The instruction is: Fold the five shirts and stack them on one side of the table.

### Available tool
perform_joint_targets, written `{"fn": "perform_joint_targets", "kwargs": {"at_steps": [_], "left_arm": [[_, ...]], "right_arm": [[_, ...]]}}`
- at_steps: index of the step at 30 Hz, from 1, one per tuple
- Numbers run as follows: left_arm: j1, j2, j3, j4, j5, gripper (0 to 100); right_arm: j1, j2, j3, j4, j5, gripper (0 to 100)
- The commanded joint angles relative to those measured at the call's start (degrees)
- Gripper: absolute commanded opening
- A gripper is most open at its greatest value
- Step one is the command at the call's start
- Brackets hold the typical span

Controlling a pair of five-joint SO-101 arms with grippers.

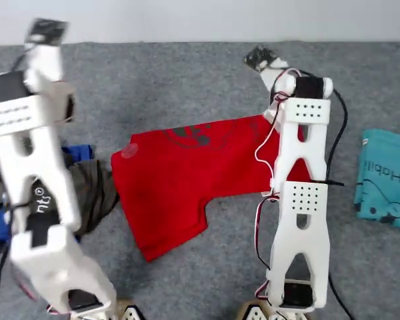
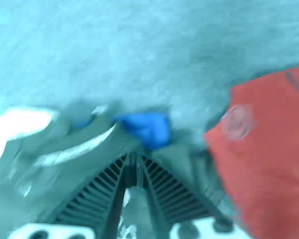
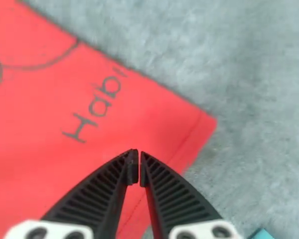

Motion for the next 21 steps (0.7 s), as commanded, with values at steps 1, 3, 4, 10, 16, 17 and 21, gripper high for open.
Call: {"fn": "perform_joint_targets", "kwargs": {"at_steps": [1, 3, 4, 10, 16, 17, 21], "left_arm": [[-6.9, -10.5, 5.5, 1.5, 0.0, 1], [-11.0, -13.2, 8.2, 1.3, 0.0, 1], [-13.0, -14.2, 9.2, 1.3, 0.0, 1], [-22.7, -15.6, 11.0, 1.3, 0.0, 1], [-24.8, -15.7, 11.0, 1.3, 0.1, 1], [-24.8, -15.7, 11.0, 1.3, 0.1, 1], [-24.8, -15.6, 11.0, 1.3, 0.3, 1]], "right_arm": [[-3.6, -8.4, -0.4, 2.8, -1.7, 1.0], [-6.3, -12.2, 4.9, 2.8, -1.7, 1.0], [-7.7, -14.6, 8.9, 2.8, -1.7, 0.9], [-16.4, -31.8, 40.8, 2.5, -7.4, 0.9], [-27.4, -44.1, 66.6, 2.2, -9.8, 0.9], [-29.2, -45.3, 69.2, 2.2, -9.9, 0.9], [-34.2, -47.3, 74.3, 0.9, -11.3, 0.9]]}}
